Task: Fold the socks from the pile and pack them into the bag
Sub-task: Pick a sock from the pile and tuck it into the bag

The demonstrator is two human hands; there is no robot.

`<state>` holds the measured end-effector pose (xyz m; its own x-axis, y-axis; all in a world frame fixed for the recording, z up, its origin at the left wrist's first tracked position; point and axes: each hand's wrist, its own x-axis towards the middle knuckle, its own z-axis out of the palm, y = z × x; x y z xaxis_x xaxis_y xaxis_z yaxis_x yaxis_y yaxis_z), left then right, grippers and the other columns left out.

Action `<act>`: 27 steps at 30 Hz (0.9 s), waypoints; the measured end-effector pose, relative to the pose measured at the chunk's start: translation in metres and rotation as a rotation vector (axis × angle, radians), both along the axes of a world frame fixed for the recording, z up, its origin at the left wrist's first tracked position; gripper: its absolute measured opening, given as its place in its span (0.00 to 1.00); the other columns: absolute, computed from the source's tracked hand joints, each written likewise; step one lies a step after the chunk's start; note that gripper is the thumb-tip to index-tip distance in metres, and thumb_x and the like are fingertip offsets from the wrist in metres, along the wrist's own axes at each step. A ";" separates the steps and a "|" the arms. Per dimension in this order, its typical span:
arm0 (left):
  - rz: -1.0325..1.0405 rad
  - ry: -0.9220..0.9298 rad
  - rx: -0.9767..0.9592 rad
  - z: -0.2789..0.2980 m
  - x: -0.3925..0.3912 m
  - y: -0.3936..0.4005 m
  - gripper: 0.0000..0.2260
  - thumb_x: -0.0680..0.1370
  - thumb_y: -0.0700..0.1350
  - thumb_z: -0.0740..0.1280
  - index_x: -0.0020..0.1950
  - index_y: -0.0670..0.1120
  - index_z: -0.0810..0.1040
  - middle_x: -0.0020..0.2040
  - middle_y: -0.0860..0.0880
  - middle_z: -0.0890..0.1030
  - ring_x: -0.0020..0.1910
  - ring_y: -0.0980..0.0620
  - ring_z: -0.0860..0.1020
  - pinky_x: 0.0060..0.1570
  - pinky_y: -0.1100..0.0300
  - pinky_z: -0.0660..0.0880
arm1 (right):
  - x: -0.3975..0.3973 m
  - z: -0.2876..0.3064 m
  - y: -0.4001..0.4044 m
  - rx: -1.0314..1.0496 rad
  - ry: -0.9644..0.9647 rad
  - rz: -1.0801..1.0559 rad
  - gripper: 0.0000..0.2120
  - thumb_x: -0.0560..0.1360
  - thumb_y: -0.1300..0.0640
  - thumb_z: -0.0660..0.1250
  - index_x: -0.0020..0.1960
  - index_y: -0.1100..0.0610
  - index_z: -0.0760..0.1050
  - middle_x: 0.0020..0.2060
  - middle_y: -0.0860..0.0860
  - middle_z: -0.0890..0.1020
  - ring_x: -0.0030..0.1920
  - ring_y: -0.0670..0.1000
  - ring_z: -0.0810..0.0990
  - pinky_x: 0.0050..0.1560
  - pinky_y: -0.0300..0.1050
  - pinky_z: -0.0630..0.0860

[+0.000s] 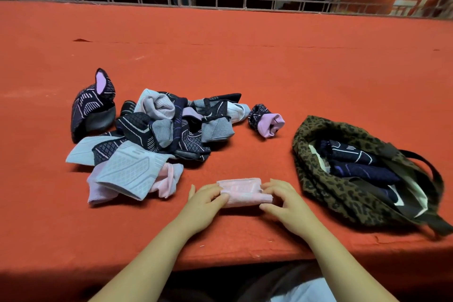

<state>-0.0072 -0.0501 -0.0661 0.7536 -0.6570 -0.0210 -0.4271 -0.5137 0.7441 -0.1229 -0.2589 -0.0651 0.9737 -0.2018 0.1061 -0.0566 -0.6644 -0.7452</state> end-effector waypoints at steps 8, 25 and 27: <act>0.082 0.066 0.000 0.013 -0.026 0.019 0.14 0.67 0.59 0.69 0.46 0.57 0.70 0.33 0.59 0.78 0.43 0.73 0.73 0.72 0.55 0.35 | -0.006 0.001 0.034 0.255 -0.044 -0.060 0.08 0.67 0.44 0.67 0.43 0.46 0.74 0.32 0.49 0.76 0.34 0.45 0.72 0.40 0.45 0.70; 0.127 0.013 0.441 0.007 0.007 -0.006 0.15 0.70 0.63 0.67 0.45 0.53 0.74 0.78 0.51 0.52 0.76 0.47 0.43 0.70 0.41 0.38 | 0.012 0.009 0.038 -0.358 0.362 -0.317 0.17 0.74 0.36 0.57 0.44 0.49 0.72 0.46 0.46 0.76 0.54 0.53 0.72 0.56 0.49 0.65; 0.064 0.019 0.422 0.008 0.007 -0.009 0.14 0.71 0.61 0.67 0.48 0.52 0.73 0.77 0.52 0.54 0.76 0.48 0.45 0.71 0.43 0.38 | 0.008 0.014 0.039 -0.364 0.403 -0.276 0.17 0.73 0.36 0.58 0.42 0.49 0.69 0.47 0.47 0.76 0.54 0.52 0.71 0.56 0.50 0.66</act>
